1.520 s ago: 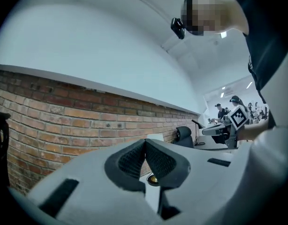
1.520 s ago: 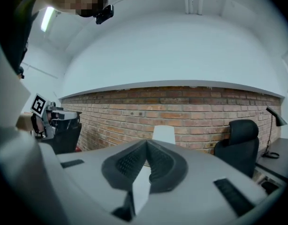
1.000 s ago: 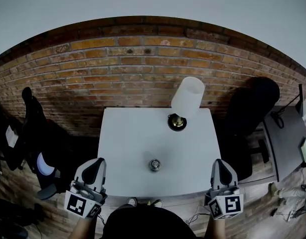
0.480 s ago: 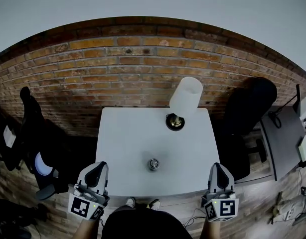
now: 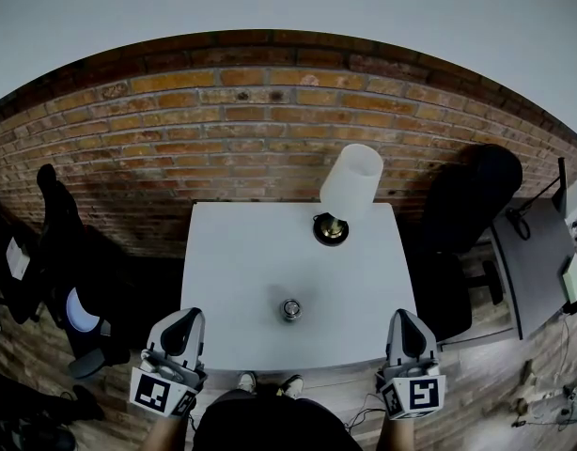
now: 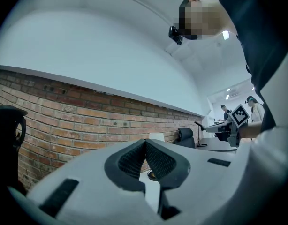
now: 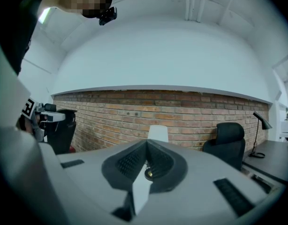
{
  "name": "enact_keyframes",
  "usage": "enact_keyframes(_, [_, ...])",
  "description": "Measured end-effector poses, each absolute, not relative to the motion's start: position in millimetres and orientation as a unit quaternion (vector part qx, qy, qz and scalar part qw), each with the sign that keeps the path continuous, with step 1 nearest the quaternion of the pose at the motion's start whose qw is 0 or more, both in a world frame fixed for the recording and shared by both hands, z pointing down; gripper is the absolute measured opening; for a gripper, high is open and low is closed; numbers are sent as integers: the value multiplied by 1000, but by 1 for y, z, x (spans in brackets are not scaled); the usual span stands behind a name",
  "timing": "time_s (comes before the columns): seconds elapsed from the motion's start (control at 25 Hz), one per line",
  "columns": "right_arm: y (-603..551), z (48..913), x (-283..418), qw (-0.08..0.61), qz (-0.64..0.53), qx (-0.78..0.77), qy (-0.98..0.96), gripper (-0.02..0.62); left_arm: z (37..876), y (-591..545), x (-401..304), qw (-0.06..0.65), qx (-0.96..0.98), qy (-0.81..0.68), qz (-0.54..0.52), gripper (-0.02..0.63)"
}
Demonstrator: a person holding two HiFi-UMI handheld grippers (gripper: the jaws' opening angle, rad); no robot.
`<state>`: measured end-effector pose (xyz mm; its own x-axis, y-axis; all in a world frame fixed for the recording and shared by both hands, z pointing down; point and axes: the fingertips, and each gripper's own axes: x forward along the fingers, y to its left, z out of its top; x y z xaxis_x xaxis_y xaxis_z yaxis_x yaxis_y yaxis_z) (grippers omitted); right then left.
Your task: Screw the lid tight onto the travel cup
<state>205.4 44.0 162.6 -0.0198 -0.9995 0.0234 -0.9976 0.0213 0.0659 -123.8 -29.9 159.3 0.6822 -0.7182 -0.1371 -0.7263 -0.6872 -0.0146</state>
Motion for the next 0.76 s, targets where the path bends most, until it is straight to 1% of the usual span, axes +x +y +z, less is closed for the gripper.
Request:
enact_keyframes(0.36, [42,161,194,28,-20,694,-720,12,159,-30,-124,33,-920,386,57,23])
enact_keyframes(0.52, [42,162,192,27,-21,694,-720,12,170,-31,-129,32,-919,392,38,23])
enact_keyframes(0.76, [41,159,189,26,-23,695,-718,12,183,-30,-131,-1,-920,392,12,23])
